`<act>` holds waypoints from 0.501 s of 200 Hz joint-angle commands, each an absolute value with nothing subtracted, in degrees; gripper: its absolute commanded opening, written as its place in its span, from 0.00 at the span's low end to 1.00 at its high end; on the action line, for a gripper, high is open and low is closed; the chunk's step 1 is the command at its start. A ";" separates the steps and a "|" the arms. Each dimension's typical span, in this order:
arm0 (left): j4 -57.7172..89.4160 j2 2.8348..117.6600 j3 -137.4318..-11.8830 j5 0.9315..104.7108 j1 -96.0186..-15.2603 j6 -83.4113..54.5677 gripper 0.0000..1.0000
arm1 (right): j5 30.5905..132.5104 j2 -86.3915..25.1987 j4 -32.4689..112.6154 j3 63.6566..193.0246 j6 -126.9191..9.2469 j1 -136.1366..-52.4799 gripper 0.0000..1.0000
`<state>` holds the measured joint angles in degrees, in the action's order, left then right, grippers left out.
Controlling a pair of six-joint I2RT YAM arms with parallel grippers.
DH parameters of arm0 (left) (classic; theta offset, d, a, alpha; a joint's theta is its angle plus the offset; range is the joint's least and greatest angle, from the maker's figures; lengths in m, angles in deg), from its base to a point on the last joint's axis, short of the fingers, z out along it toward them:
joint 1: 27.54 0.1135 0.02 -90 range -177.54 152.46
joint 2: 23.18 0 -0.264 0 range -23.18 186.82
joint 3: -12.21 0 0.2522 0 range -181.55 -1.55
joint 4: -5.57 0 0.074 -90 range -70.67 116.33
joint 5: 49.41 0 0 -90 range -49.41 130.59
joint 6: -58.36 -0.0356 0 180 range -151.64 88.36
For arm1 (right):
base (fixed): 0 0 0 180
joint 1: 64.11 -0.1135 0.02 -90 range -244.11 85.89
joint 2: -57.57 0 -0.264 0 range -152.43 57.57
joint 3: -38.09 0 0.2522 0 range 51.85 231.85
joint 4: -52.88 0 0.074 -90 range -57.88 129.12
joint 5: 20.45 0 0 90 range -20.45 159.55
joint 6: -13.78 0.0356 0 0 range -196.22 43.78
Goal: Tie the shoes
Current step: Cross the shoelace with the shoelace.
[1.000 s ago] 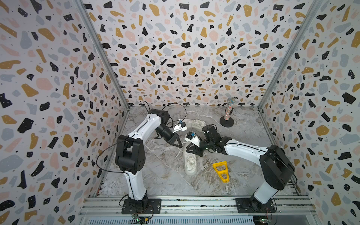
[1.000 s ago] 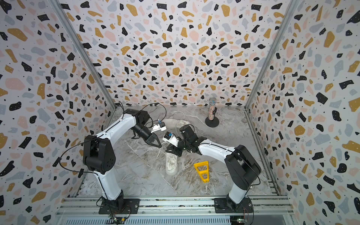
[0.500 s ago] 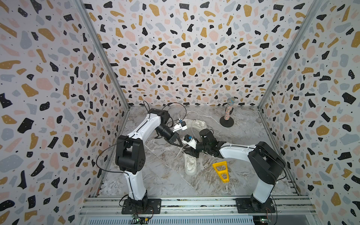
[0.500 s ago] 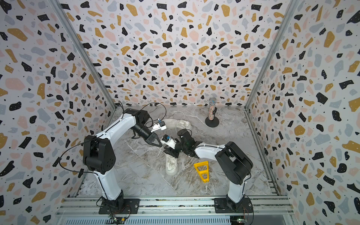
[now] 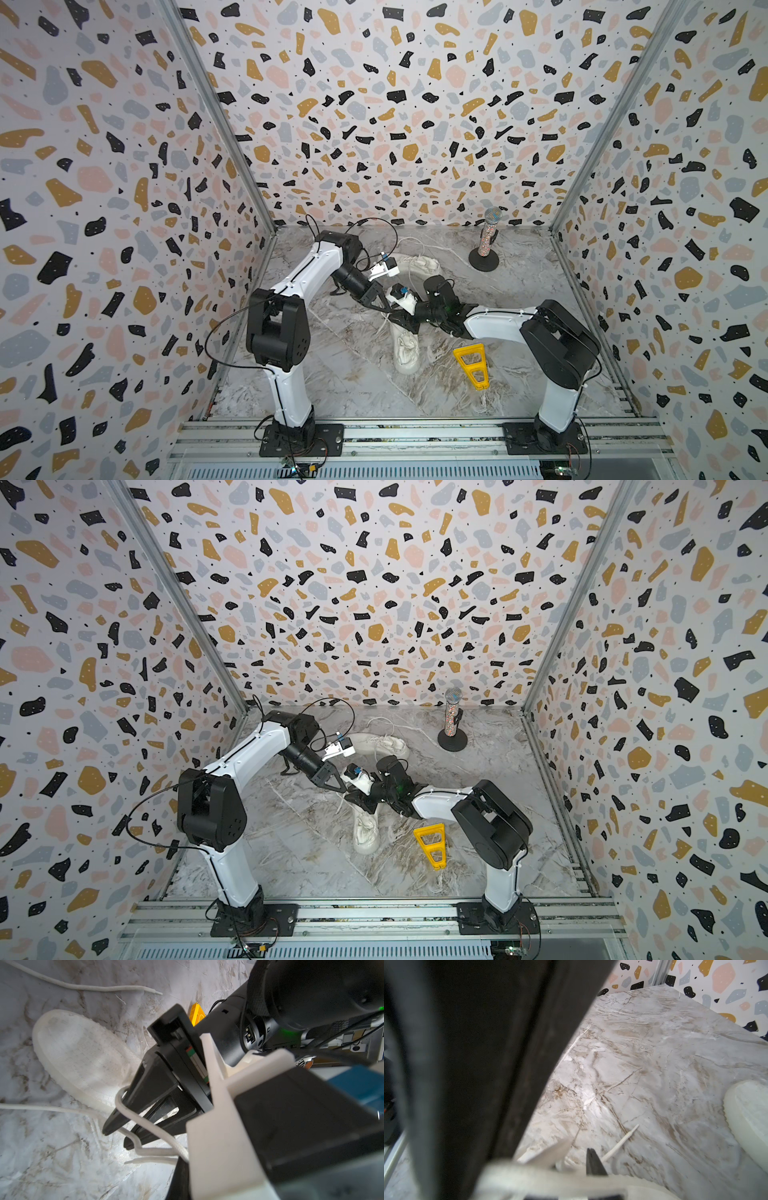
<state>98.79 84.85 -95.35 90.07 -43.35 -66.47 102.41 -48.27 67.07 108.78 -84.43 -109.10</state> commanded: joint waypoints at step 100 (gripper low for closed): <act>90.58 84.15 -92.79 83.95 -42.30 -65.13 0.00 | 116.93 -36.45 38.93 112.81 -81.45 -103.22 0.00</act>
<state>93.70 84.82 -94.76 85.93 -42.61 -64.83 112.51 -39.20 51.57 108.82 -82.53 -103.59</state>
